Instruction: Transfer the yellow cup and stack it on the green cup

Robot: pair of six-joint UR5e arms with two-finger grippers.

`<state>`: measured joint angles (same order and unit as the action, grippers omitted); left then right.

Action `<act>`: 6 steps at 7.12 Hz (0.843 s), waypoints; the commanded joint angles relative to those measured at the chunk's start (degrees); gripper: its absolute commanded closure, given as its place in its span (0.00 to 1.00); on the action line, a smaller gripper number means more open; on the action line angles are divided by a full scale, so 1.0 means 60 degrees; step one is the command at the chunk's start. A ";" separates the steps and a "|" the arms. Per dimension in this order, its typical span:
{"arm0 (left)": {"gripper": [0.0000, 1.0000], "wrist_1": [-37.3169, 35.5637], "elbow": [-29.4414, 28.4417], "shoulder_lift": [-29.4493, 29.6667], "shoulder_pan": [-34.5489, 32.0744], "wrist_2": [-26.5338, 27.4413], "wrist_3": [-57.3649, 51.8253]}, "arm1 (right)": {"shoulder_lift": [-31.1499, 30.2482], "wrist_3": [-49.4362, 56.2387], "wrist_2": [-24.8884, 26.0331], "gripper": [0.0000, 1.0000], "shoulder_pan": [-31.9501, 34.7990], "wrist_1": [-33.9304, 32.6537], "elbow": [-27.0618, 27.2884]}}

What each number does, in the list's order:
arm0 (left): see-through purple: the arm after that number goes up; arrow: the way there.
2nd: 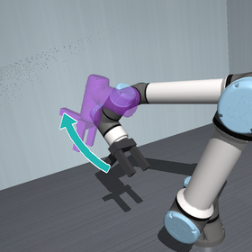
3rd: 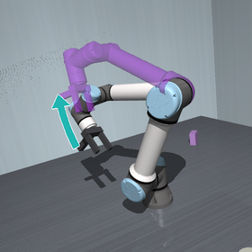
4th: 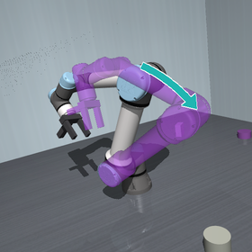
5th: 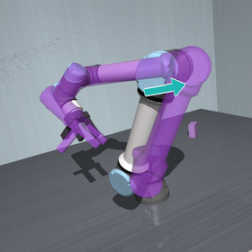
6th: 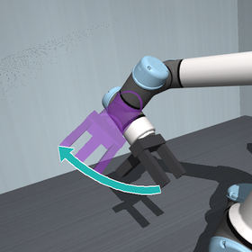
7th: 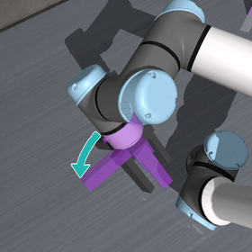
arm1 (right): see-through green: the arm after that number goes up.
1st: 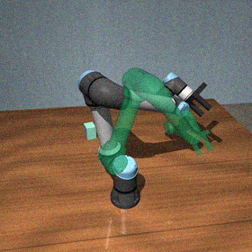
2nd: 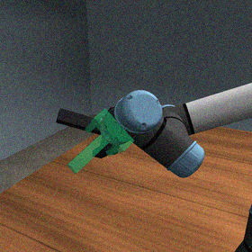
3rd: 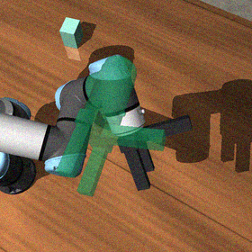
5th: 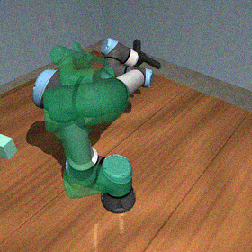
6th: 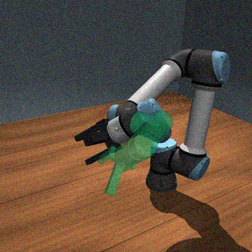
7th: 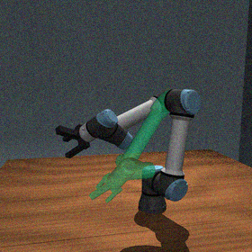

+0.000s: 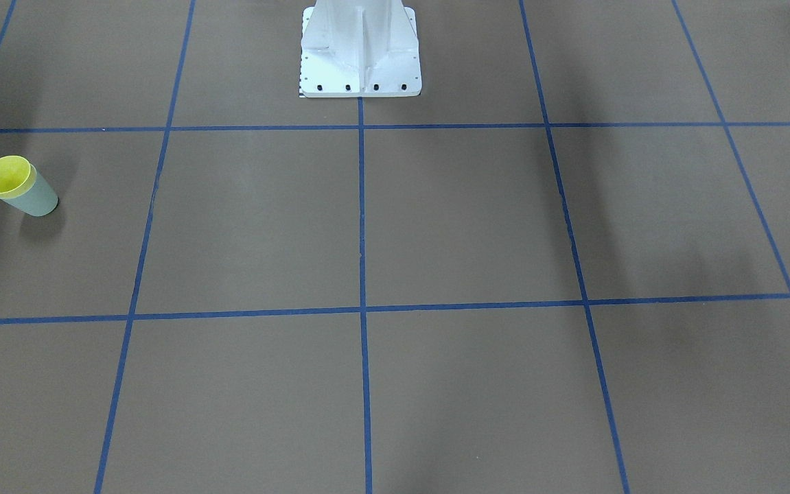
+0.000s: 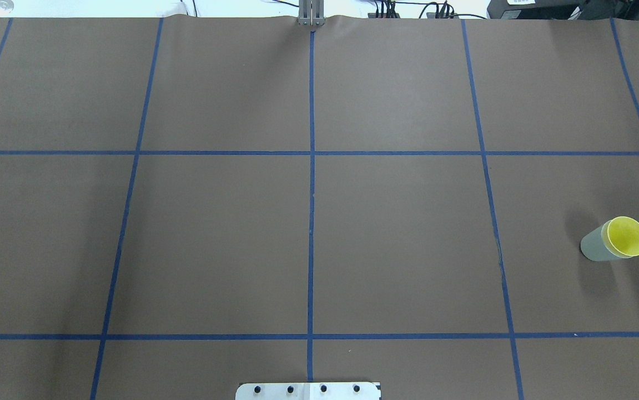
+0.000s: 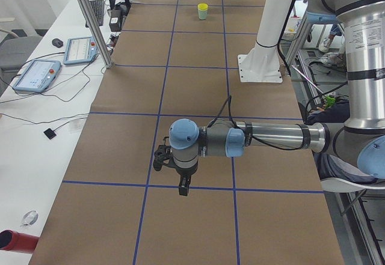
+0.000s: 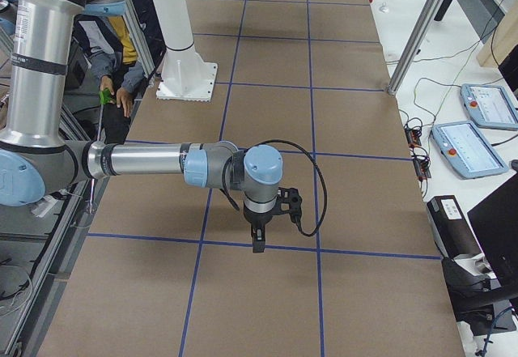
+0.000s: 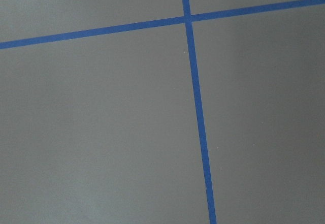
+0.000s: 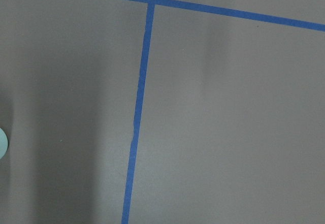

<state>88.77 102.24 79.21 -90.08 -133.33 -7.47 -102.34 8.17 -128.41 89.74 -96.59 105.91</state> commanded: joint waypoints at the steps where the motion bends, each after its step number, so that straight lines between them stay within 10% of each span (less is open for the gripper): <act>1: 0.00 -0.0001 -0.0004 -0.0003 -0.0001 0.0015 0.0000 | 0.0006 -0.0014 0.0000 0.00 -0.0001 0.0000 -0.0015; 6: 0.00 -0.0015 0.0025 -0.0134 -0.0001 0.0000 0.0000 | -0.0009 0.0000 -0.0014 0.00 -0.0001 -0.0015 -0.0278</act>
<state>88.68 102.26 78.83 -90.09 -133.33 -7.47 -102.38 8.10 -128.43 89.74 -96.68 104.53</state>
